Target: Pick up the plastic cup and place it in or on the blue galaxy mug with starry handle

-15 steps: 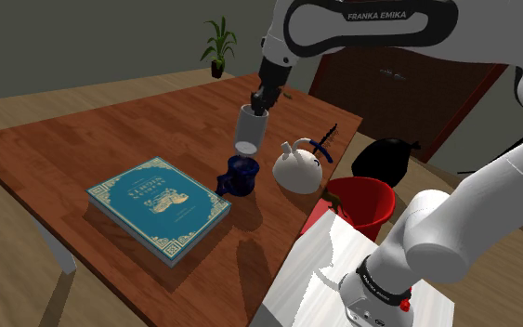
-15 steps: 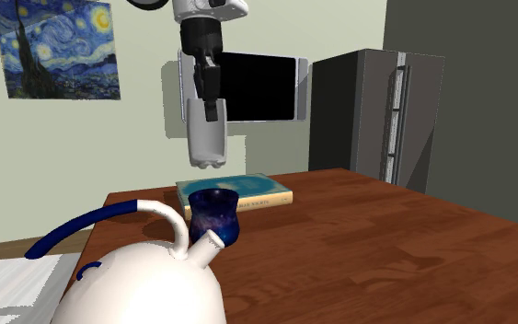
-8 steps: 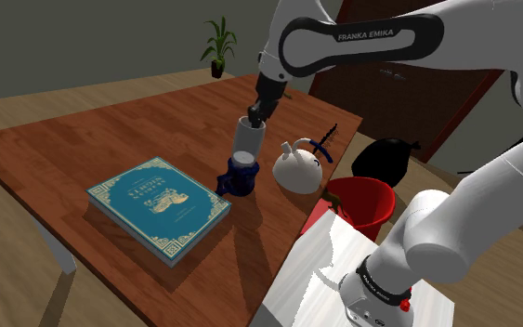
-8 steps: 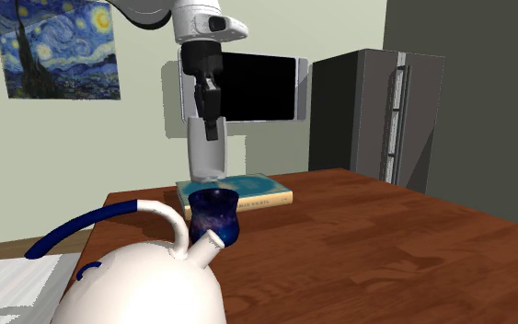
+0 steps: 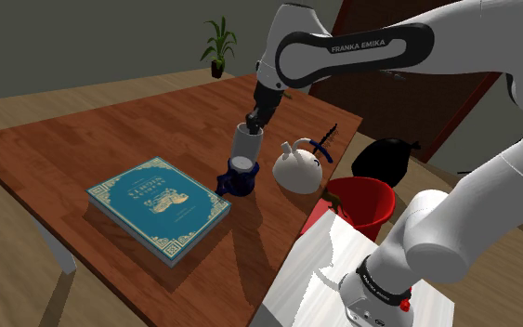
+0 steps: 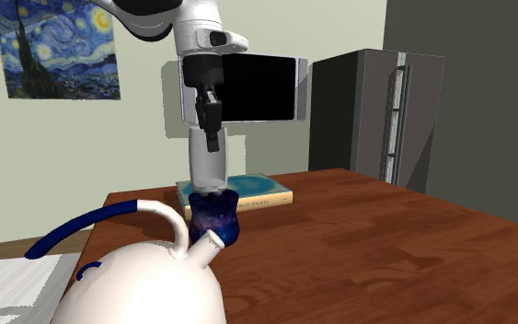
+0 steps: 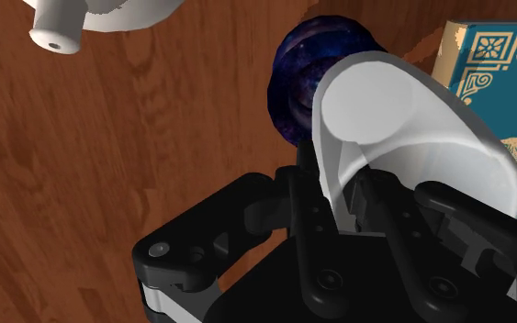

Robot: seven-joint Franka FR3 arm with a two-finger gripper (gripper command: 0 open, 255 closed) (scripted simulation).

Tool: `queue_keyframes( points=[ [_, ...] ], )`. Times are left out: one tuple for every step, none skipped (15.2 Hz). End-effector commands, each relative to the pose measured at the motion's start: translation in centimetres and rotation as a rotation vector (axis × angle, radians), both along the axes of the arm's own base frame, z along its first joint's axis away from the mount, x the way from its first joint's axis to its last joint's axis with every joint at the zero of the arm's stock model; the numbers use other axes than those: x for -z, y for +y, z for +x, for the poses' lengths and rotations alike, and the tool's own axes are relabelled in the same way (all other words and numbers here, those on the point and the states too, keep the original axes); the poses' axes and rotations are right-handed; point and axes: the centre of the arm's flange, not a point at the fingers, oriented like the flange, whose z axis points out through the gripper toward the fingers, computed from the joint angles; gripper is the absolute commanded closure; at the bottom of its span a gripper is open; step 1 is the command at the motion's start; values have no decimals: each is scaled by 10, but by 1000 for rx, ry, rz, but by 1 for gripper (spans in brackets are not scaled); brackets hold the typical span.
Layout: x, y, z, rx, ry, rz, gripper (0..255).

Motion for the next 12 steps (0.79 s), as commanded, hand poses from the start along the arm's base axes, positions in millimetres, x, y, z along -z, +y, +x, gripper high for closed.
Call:
queue_keyframes(
  points=[
    [2,0,0,-1,3,0,255],
    [2,0,0,-1,3,0,255],
    [2,0,0,-1,3,0,255],
    [2,0,-1,-1,3,0,0],
    [2,0,0,-1,3,0,0],
    [2,0,0,-1,3,0,0],
    [2,0,0,-1,3,0,0],
    [2,0,0,-1,3,0,0],
    [2,0,0,-1,3,0,0],
    [-12,0,-1,-1,3,0,0],
    [-25,0,-2,-1,3,0,0],
    [-38,0,-3,-1,3,0,0]
  ],
)
